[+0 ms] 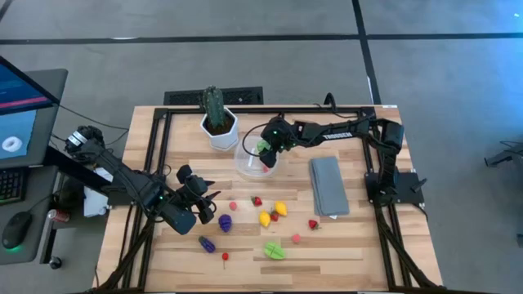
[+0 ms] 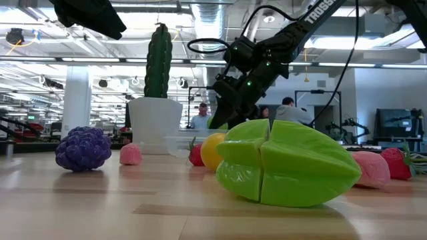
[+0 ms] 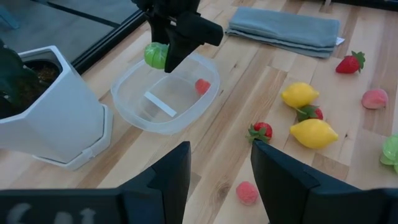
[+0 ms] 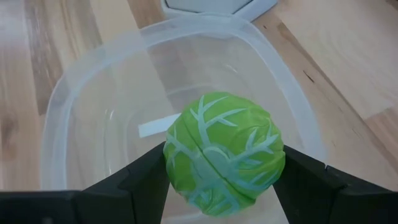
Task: Pick and placing Produce into tupperware
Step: Put the cabbage into the transparent bin, then put the right strawberry into the transparent bin
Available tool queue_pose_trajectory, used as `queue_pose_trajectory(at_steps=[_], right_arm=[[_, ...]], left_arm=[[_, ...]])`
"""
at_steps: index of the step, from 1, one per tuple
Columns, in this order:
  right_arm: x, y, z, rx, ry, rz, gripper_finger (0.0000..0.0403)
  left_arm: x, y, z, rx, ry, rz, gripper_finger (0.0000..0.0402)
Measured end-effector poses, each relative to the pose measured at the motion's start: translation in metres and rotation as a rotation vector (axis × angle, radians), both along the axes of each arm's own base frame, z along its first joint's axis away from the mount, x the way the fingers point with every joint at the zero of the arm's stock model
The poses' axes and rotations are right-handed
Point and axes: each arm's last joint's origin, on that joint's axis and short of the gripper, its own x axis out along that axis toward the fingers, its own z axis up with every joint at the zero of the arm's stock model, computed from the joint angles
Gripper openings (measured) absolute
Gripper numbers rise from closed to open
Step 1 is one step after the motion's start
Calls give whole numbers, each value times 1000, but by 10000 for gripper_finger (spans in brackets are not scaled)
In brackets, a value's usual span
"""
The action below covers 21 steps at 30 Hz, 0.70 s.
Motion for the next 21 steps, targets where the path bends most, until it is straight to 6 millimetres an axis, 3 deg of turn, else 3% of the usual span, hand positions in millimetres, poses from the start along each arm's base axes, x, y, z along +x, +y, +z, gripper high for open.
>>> queue_pose_trajectory(at_steps=[21], right_arm=[[1,2,0,-8,0,18,311]], left_arm=[[0,0,0,0,0,0,160]])
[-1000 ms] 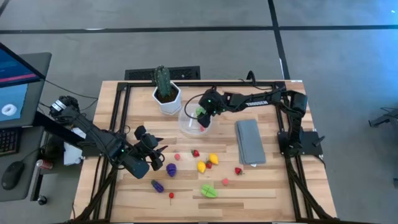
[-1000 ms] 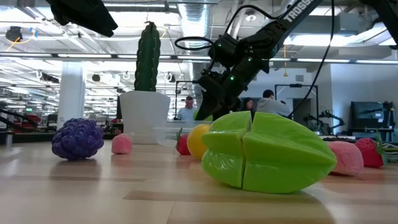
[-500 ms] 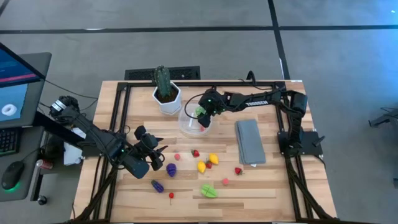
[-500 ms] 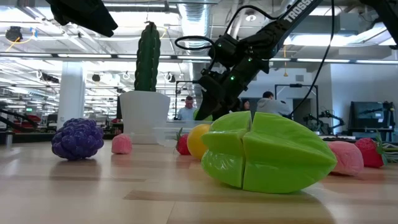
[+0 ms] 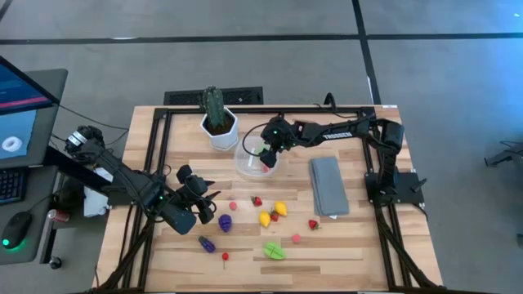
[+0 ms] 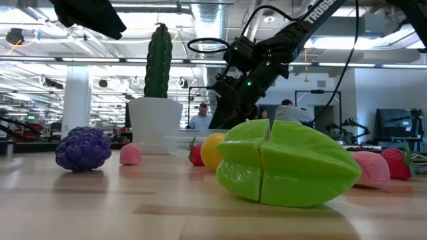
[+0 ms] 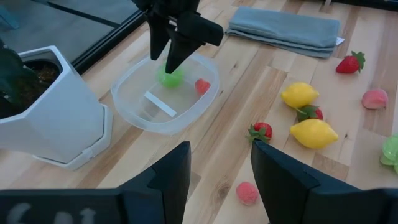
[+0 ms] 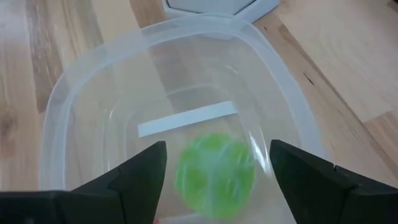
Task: Pick and placing Produce into tupperware
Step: Put the right strawberry into the transparent bin
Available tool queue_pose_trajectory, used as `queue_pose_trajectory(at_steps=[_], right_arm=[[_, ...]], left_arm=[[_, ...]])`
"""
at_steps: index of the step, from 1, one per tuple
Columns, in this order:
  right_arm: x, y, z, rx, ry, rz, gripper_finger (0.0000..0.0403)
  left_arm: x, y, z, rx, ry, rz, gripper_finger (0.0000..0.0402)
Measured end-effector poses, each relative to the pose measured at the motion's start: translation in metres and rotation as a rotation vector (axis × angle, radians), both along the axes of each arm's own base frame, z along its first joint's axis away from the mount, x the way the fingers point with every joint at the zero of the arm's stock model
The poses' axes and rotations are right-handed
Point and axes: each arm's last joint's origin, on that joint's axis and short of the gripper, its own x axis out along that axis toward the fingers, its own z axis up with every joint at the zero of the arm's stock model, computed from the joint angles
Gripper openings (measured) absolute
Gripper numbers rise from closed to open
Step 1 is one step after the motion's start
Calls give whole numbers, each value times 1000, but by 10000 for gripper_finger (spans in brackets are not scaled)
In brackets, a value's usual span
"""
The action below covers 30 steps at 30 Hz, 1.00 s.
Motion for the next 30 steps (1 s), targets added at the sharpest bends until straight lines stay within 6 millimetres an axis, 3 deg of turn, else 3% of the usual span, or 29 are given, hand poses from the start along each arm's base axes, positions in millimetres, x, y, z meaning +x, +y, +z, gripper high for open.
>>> queue_pose_trajectory(at_steps=[7,13,22,30], right_arm=[[-1,3,2,7,5,11,311],[-8,4,19,-32,1,48,311],[-33,11,50,-73,90,132,311],[-54,24,63,-15,197,169,311]], left_arm=[[0,0,0,0,0,0,160],[0,0,0,0,0,0,160],[0,0,0,4,3,-3,160],[0,0,0,14,9,-11,160]])
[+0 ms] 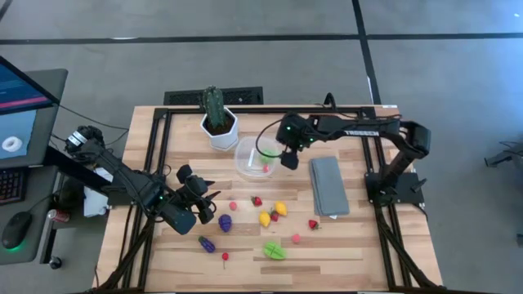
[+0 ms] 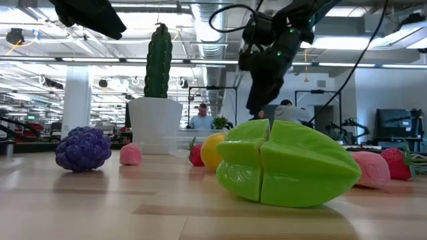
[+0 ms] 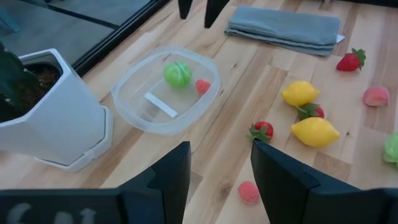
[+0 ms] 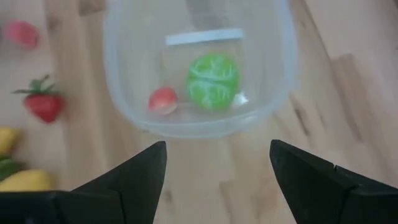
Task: Pick and placing Produce into tupperware
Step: Put the right strawberry into the transparent bin
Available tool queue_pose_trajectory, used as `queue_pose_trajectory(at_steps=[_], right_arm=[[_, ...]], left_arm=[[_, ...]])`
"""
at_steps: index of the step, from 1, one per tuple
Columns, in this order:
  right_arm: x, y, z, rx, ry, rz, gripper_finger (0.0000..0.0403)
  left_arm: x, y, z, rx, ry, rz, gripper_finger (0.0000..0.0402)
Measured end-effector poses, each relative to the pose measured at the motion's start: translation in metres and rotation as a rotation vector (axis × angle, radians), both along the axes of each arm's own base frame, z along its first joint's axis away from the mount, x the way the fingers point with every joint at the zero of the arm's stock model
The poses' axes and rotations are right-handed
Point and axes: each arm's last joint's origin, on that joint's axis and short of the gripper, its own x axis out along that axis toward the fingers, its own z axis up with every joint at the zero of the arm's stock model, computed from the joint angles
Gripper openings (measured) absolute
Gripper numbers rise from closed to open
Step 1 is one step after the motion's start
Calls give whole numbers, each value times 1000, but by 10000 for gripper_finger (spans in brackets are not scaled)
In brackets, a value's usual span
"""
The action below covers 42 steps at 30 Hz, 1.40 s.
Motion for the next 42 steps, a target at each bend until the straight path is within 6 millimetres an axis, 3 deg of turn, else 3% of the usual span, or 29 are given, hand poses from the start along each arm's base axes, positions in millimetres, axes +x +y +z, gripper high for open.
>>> queue_pose_trajectory(at_steps=[7,14,25,35,42], right_arm=[[-2,19,11,21,-16,59,311],[-19,35,10,58,81,73,311],[-92,61,-13,221,64,-97,311],[-153,105,4,304,-282,-122,311],[-183,134,7,352,-380,-179,311]], left_arm=[[0,0,0,21,9,-12,160],[-1,1,0,38,18,-14,160],[-1,3,1,115,-8,18,160],[3,12,2,158,-8,65,160],[7,20,2,160,-4,102,160]])
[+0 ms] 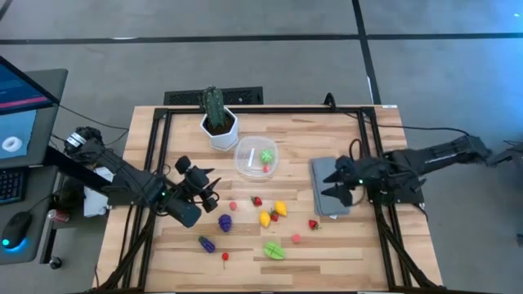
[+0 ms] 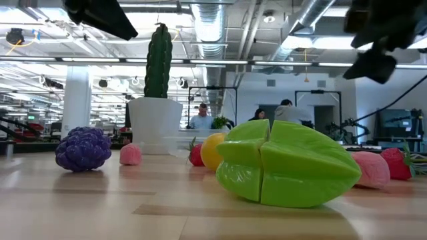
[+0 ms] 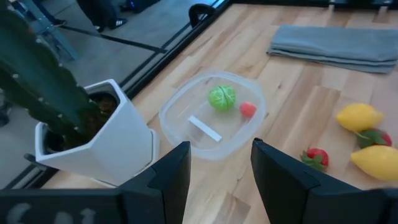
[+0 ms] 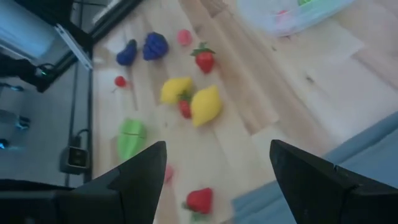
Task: Pick and placing Produce into tupperware
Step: Put the right strawberry into the transparent bin
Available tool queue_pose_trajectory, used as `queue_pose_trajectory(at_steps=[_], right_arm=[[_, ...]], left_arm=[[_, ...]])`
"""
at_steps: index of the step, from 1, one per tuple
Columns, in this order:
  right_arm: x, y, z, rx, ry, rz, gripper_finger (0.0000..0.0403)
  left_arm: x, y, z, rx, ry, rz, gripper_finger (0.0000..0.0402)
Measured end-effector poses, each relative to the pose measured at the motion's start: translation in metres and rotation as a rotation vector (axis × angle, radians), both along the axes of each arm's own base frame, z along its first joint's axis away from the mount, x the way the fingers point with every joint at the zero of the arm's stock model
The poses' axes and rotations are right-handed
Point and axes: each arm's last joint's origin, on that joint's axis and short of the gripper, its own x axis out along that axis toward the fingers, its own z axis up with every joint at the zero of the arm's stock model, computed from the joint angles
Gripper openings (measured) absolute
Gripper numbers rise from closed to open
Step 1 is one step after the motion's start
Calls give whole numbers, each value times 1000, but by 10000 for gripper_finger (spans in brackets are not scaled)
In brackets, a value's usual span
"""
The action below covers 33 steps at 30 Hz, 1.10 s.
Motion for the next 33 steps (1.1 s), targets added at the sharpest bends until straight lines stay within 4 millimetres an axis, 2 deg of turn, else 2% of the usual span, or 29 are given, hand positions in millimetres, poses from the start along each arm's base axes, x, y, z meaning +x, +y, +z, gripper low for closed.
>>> queue_pose_trajectory(at_steps=[10,18,27,33], right_arm=[[-15,42,-18,-3,4,-60,311],[-21,72,-34,-105,-17,-115,311],[-12,111,-66,-123,39,-54,311],[0,129,-85,-87,61,-13,311]], left_arm=[[3,5,0,-4,-6,24,160],[3,4,1,-14,-18,27,160],[4,4,1,-21,-24,26,160],[4,3,0,-46,-9,10,160]])
